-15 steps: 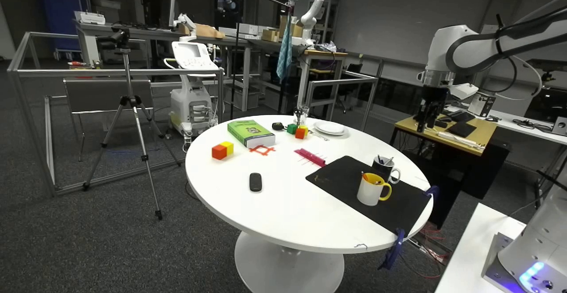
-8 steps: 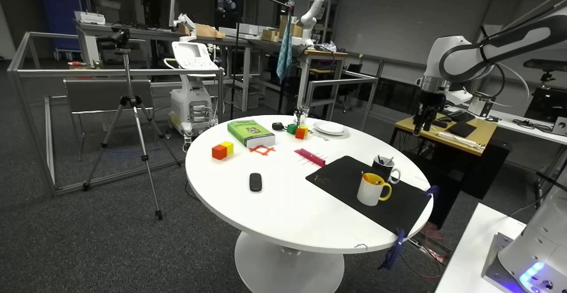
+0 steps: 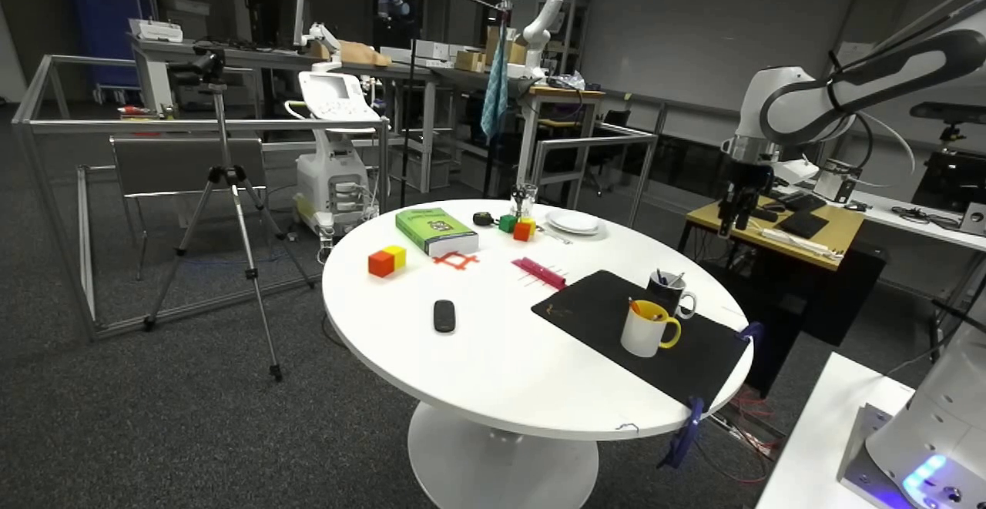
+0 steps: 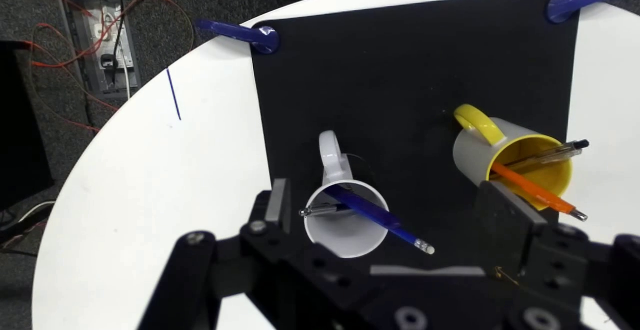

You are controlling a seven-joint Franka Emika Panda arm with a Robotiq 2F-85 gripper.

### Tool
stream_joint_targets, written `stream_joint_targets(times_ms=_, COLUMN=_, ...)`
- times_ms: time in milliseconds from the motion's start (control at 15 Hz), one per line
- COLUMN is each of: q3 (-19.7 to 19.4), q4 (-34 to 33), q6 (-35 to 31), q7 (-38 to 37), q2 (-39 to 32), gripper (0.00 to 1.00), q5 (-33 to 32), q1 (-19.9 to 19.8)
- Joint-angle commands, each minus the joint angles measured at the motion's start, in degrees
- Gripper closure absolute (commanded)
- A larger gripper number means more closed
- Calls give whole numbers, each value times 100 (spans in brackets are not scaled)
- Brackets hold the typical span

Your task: Remove the blue pencil from the black mug and put it in the yellow mug

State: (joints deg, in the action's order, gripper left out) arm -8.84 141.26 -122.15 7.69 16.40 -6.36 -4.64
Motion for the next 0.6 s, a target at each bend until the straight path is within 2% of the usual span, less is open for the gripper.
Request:
stream_joint_targets(times_ms=0, q3=89, q4=116, q6=-353, q7=150, q2=77, gripper=0, q5=-184, q1=-55)
stream_joint_targets(times_ms=533, q3=37, q4=300, q6=-1971, q7=1375, q2=-106, gripper=0, q5=-951, q1=-7)
